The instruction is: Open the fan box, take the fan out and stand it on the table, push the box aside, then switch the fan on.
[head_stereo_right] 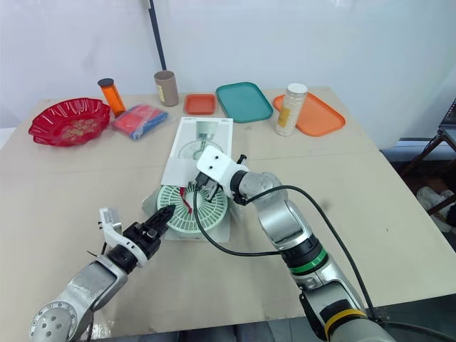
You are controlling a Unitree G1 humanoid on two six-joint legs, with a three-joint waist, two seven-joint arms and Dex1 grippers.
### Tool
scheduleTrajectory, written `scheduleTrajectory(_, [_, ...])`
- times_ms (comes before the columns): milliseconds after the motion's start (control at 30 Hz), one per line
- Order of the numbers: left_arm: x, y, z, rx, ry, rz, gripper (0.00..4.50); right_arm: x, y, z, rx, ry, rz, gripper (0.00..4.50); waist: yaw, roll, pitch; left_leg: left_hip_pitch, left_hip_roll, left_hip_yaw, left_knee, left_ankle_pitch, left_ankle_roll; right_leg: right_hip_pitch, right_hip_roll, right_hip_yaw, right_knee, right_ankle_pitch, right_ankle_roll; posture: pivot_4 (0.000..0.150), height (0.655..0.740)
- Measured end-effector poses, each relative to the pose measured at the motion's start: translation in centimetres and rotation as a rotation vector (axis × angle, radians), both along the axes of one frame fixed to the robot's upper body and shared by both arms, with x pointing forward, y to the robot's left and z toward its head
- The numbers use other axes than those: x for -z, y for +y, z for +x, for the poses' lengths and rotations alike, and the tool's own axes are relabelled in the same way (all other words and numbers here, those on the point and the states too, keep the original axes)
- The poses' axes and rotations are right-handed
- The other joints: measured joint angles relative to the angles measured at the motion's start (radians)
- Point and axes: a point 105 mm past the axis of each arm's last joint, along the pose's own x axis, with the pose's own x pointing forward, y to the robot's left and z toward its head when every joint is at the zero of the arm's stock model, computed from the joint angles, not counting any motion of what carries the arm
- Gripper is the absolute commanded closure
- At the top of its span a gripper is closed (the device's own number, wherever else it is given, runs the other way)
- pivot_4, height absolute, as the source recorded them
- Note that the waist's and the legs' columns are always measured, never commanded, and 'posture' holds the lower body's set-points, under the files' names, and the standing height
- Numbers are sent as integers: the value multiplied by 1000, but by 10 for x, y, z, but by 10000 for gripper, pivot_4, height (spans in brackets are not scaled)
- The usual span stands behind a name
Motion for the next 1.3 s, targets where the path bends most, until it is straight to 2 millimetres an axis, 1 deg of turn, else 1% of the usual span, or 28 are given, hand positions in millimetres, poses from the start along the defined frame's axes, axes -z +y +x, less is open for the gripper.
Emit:
scheduleTrajectory(433, [3, 5, -24, -2, 33, 3, 25591, 1, 1, 0, 4, 8, -1, 45000, 0, 0, 0, 0, 0, 0, 0, 0, 1, 0, 0, 0, 0, -1, -1, 1500, 7255])
scheduleTrajectory(733, [5, 19, -41, -16, 33, 25, 25591, 1, -1, -1, 6, 11, -6, 45000, 0, 0, 0, 0, 1, 1, -1, -1, 2, 0, 0, 0, 0, -2, -2, 1500, 7255])
scheduleTrajectory(833, [5, 20, -43, -11, 32, 29, 25591, 1, -1, -1, 7, 11, -7, 45000, 0, 0, 0, 0, 1, 1, -1, -1, 2, 0, 0, -1, 0, -4, -6, 1500, 7255])
scheduleTrajectory(933, [5, 21, -45, -10, 34, 32, 25591, 1, -2, -2, 7, 11, -9, 45000, 0, 0, 0, 0, 1, 1, -1, -2, 2, 0, 0, -1, 0, -5, -6, 1500, 7255])
scheduleTrajectory(1067, [6, 22, -57, -21, 59, 37, 25591, 1, -1, -2, 3, 11, -9, 45000, 0, 0, 0, 1, 1, 1, -1, -3, 2, 0, 0, -1, 0, -5, -7, 1500, 7255])
scheduleTrajectory(1300, [7, 22, -63, -28, 72, 24, 25591, 1, 0, -3, 1, 14, -7, 45000, -1, 0, 0, 1, 2, 2, -1, -3, 2, 0, 0, -1, 0, -7, -7, 1500, 7255])
